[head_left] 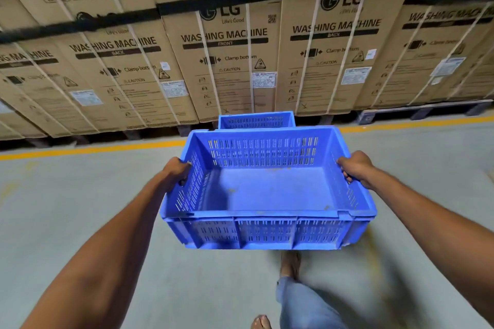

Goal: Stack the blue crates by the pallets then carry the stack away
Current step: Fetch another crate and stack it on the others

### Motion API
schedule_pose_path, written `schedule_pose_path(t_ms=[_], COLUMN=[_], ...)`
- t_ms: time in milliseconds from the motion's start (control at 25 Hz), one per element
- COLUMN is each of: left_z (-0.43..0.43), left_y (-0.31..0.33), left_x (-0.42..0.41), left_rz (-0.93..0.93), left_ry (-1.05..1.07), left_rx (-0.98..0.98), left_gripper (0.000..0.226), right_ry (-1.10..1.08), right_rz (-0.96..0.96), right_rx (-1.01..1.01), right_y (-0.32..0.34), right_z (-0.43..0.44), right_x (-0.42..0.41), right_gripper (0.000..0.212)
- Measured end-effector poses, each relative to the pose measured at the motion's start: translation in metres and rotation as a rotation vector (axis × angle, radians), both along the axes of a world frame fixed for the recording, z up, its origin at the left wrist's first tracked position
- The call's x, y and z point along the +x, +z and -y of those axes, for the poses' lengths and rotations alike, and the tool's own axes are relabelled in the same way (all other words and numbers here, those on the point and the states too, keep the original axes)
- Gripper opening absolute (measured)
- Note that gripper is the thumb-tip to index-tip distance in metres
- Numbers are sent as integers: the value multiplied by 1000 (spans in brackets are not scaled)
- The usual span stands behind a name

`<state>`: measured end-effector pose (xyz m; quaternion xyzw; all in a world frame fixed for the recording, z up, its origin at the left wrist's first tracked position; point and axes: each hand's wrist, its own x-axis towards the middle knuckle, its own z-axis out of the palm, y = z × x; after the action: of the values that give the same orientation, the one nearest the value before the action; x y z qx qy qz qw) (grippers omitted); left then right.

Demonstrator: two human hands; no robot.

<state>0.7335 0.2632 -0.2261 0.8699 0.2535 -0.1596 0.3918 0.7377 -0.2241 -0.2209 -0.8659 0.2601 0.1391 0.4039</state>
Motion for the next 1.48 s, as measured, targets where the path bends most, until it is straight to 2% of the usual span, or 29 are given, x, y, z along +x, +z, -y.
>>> schedule_pose_path(t_ms=[200,360,600,880,1080,1200,1320,1400,1480], left_z=[0,-2,-7,-6,-7,-6,-7,-9,-8], left_y=[-51,-97,-170,-262,-301,-312,-319,-323,-327], left_x=[125,220,335,452,497,512,525,524,523], left_rz=[23,61,143,239,273,299,301,292,348], left_ry=[73,86,21,-52,-52,-59,-83,-69,-103], left_rx=[116,187,252,402,396,397,447,509,708], left_gripper=[27,33,25,39,37,27,19,25,40], right_ry=[64,91,103,111,101,118,180,173,122], right_rz=[11,35,103,220,276,287,227,229,357], right_rx=[-144,-256,-360,-515,-577,-617,-678,-729,-839], right_y=[-55,-101,-171,-258,-300,-313,-313,-314,-316], right_z=[-20,-35,-44,-51,-47,-46,-49,-52,-59], right_x=[153,256,369,476,519,530,529,520,509], right_gripper=[31,36,37,44,39,32,19,29,46])
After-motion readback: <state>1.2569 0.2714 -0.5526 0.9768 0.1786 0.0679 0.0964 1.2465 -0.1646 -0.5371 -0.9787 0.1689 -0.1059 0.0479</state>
